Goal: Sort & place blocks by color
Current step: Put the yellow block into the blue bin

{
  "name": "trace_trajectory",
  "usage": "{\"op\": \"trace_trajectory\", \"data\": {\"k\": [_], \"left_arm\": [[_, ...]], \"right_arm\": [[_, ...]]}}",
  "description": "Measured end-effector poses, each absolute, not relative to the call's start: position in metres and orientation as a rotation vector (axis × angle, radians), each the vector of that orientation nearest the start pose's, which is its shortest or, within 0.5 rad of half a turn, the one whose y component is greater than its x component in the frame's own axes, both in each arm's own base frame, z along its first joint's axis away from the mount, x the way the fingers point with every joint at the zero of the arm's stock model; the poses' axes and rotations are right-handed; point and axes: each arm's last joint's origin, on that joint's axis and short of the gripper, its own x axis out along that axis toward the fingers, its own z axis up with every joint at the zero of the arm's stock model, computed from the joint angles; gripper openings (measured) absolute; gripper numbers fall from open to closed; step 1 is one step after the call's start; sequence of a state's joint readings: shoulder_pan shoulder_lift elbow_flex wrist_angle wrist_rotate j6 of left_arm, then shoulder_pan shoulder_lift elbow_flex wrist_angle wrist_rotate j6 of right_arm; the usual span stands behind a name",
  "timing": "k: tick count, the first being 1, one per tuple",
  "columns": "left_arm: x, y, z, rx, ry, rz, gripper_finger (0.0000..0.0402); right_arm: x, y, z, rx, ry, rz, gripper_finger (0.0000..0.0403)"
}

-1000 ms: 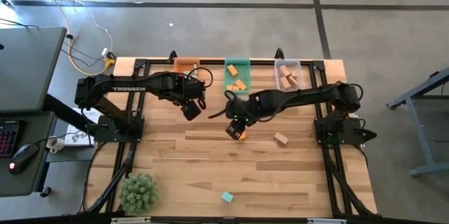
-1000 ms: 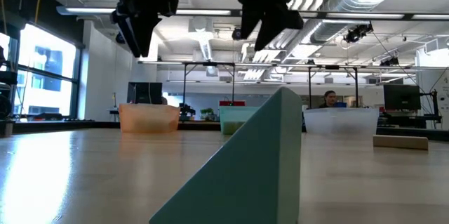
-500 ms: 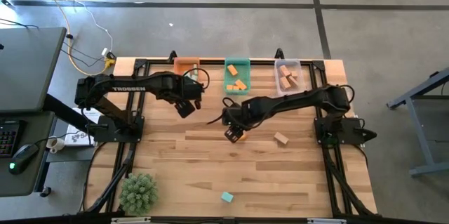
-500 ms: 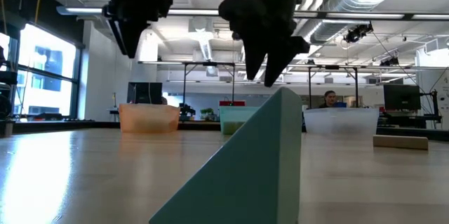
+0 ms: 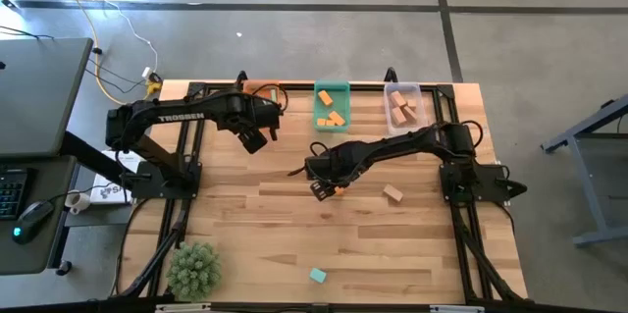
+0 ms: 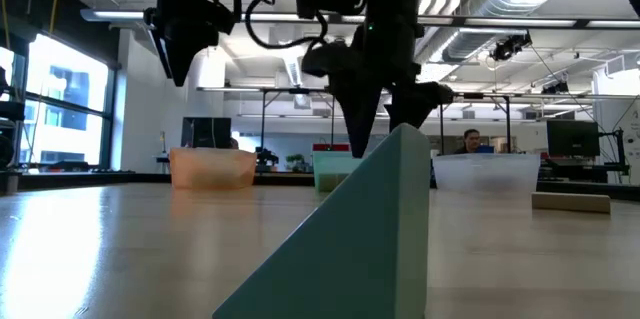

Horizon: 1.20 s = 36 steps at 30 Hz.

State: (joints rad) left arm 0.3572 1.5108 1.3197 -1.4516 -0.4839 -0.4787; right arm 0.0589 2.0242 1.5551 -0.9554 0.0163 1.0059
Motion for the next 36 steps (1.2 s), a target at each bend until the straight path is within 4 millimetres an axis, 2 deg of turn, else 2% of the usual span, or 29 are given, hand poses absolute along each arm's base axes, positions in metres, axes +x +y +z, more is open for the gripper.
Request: {"op": "trace_trajectory", "data": {"k": [12, 16, 22, 28, 36], "left_arm": [[0.223, 0.114, 0.286, -0.189, 1.537, 0.966, 0.022], [0.223, 0.116, 0.286, -0.176, 1.548, 0.951, 0.022], [0.224, 0.116, 0.286, -0.168, 1.534, 0.94, 0.022], [0.229, 0.116, 0.285, -0.204, 1.517, 0.829, 0.022], [0.234, 0.117, 0.285, -0.207, 1.487, 0.764, 0.022]], "right_arm": [[0.405, 0.022, 0.155, 0.825, 1.334, -0.744, 0.0238], [0.406, 0.02, 0.15, 0.836, 1.34, -0.748, 0.0207], [0.406, 0.01, 0.151, 0.848, 1.336, -0.755, 0.0101], [0.407, 0.001, 0.153, 0.815, 1.343, -0.728, 0.0102], [0.419, -0.021, 0.179, 0.77, 1.276, -0.694, 0.0102]]}}
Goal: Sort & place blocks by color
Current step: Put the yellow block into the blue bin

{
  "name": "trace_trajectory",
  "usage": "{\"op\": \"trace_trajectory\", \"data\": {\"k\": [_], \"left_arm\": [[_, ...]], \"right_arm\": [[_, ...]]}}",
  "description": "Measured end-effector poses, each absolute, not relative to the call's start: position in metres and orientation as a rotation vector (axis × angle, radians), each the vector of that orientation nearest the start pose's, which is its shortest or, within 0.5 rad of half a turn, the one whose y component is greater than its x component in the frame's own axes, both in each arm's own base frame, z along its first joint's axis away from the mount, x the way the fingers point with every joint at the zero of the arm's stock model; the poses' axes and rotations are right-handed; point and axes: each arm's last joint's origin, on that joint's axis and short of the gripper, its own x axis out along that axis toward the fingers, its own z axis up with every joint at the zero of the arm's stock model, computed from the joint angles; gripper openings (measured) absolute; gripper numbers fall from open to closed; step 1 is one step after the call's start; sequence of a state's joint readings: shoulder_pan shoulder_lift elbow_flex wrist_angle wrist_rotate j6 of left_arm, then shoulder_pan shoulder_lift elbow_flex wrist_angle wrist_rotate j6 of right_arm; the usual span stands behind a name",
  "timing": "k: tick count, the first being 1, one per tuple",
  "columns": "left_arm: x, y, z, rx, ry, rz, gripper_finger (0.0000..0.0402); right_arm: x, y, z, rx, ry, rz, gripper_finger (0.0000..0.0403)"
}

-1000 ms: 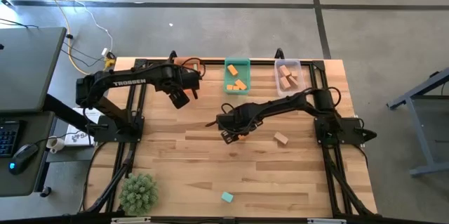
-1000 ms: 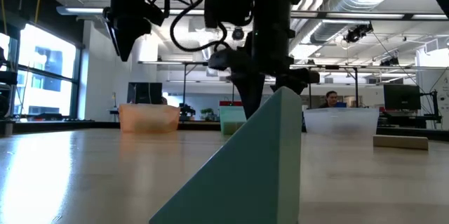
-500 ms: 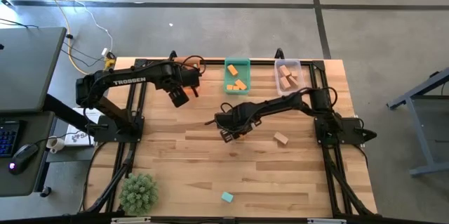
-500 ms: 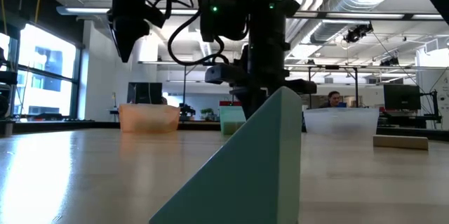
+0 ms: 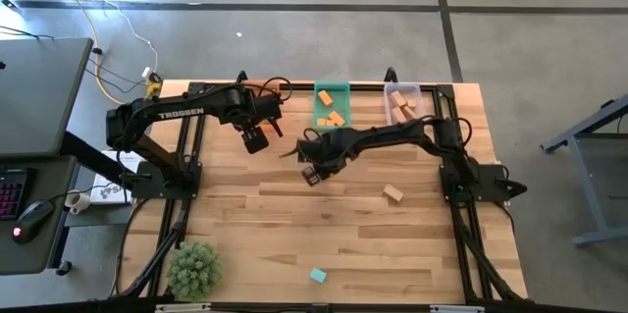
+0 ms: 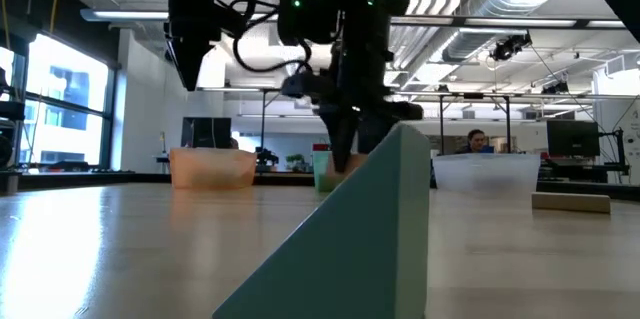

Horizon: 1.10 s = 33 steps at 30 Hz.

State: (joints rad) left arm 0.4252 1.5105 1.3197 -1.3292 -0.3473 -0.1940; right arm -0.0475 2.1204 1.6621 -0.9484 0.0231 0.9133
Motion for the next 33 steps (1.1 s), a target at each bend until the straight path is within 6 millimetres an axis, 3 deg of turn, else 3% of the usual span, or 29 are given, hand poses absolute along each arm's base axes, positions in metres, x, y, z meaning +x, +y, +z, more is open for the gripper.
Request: {"op": "trace_trajectory", "data": {"k": [6, 17, 24, 33], "left_arm": [[0.234, 0.117, 0.285, -0.19, 1.495, 0.747, 0.022], [0.234, 0.117, 0.285, -0.21, 1.475, 0.765, 0.022], [0.236, 0.117, 0.285, -0.224, 1.458, 0.771, 0.022], [0.246, 0.12, 0.285, -0.287, 1.338, 0.738, 0.022]], "right_arm": [[0.426, -0.05, 0.209, 0.68, 1.219, -0.709, 0.0102], [0.414, -0.13, 0.253, 0.52, 1.18, -0.758, 0.0102], [0.402, -0.175, 0.258, 0.463, 1.163, -0.741, 0.0102], [0.402, -0.211, 0.256, 0.384, 1.025, -0.701, 0.0102]]}}
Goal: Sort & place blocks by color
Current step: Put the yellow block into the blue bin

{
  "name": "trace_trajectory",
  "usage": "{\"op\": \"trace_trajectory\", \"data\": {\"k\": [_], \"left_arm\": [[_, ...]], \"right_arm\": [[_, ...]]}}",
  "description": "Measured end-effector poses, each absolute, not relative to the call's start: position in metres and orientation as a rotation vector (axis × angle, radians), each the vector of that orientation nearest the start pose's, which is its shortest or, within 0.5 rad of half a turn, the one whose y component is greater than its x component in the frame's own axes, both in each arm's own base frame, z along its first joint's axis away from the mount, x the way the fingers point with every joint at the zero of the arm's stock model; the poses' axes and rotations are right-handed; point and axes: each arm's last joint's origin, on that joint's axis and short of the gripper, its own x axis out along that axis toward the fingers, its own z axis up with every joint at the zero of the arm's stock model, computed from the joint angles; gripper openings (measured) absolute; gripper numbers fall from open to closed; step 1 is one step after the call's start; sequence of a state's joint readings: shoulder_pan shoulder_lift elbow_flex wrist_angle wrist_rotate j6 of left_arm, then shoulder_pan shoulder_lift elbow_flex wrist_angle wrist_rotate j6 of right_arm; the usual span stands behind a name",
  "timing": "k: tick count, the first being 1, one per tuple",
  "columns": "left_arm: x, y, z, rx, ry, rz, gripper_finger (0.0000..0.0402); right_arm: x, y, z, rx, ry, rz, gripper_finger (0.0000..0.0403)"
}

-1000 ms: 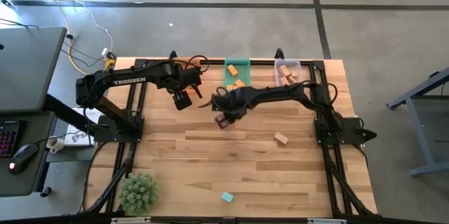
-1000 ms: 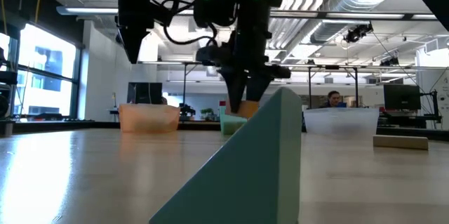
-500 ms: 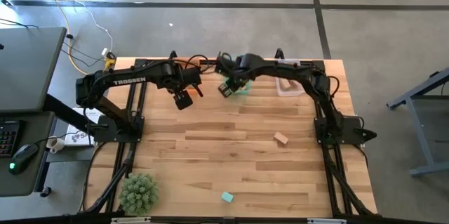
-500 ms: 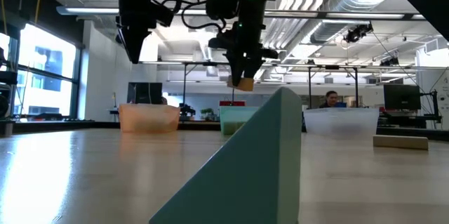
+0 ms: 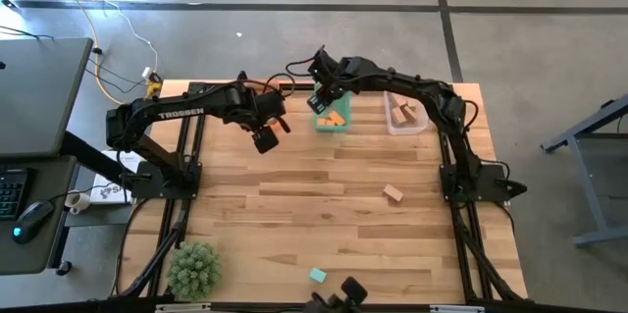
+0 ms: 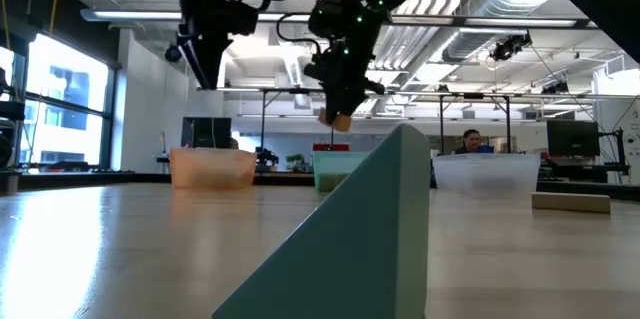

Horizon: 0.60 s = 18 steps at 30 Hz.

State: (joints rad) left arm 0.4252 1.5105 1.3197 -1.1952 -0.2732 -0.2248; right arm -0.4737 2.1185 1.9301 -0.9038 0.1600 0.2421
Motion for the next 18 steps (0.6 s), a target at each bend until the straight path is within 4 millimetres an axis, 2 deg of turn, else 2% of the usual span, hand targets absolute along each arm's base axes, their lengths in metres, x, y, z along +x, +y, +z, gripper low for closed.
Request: {"op": "trace_trajectory", "data": {"k": [5, 10, 15, 18], "left_arm": [[0.25, 0.122, 0.286, -0.294, 1.285, 0.745, 0.022], [0.251, 0.122, 0.287, -0.293, 1.275, 0.745, 0.022], [0.253, 0.123, 0.287, -0.293, 1.255, 0.746, 0.022], [0.254, 0.124, 0.288, -0.292, 1.233, 0.747, 0.022]], "right_arm": [[0.393, -0.22, 0.235, 0.414, 1.062, -0.71, 0.0102], [0.383, -0.222, 0.21, 0.509, 1.127, -0.648, 0.0102], [0.379, -0.217, 0.196, 0.596, 1.157, -0.57, 0.0102], [0.379, -0.216, 0.195, 0.609, 1.159, -0.55, 0.0102]]}}
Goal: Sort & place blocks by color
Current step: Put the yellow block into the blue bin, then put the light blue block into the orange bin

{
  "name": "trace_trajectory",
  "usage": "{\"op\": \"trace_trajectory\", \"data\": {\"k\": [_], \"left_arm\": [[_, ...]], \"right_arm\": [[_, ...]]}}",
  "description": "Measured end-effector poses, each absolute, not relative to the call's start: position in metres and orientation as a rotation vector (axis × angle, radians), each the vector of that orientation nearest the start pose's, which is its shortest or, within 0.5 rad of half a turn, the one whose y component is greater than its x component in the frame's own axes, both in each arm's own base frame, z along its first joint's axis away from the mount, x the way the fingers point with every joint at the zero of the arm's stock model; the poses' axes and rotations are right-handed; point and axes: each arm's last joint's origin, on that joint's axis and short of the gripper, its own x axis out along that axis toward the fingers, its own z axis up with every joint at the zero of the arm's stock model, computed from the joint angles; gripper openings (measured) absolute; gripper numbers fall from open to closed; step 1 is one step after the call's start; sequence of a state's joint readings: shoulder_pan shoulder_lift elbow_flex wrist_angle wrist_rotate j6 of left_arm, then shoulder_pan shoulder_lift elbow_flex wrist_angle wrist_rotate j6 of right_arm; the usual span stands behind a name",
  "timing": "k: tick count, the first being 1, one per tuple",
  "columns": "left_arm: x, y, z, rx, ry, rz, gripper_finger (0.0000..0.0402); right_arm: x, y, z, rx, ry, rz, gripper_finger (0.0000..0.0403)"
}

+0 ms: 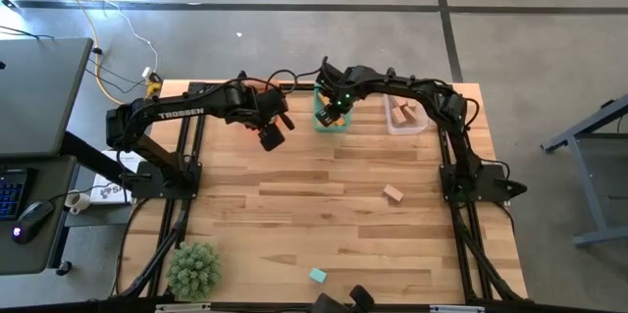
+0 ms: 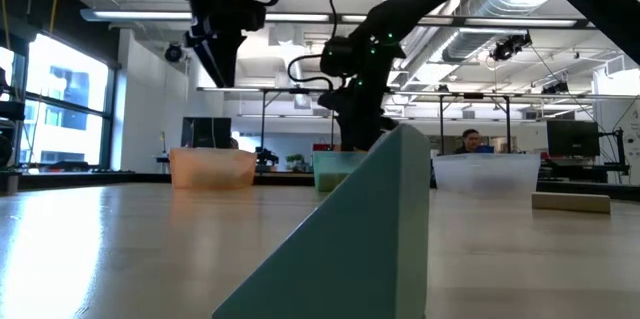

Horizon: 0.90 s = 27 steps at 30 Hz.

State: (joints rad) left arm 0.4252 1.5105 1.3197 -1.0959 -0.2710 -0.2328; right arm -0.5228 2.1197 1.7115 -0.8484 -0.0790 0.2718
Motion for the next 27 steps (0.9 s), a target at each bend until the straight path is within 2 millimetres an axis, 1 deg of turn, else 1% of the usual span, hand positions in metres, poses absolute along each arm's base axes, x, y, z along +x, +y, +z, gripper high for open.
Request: {"op": "trace_trajectory", "data": {"k": [7, 13, 16, 20, 24, 27], "left_arm": [[0.256, 0.124, 0.288, -0.306, 1.221, 0.727, 0.022], [0.258, 0.124, 0.289, -0.318, 1.192, 0.709, 0.022], [0.261, 0.125, 0.289, -0.317, 1.166, 0.692, 0.022], [0.261, 0.124, 0.289, -0.33, 1.165, 0.673, 0.022], [0.261, 0.124, 0.289, -0.311, 1.171, 0.663, 0.0221], [0.261, 0.125, 0.289, -0.291, 1.178, 0.658, 0.0221]], "right_arm": [[0.378, -0.216, 0.194, 0.637, 1.156, -0.545, 0.0106], [0.378, -0.217, 0.194, 0.643, 1.16, -0.55, 0.0188], [0.377, -0.217, 0.199, 0.652, 1.174, -0.554, 0.0207], [0.376, -0.218, 0.217, 0.65, 1.203, -0.586, 0.0212], [0.376, -0.215, 0.246, 0.584, 1.233, -0.642, 0.0214], [0.378, -0.208, 0.269, 0.496, 1.246, -0.674, 0.0214]]}}
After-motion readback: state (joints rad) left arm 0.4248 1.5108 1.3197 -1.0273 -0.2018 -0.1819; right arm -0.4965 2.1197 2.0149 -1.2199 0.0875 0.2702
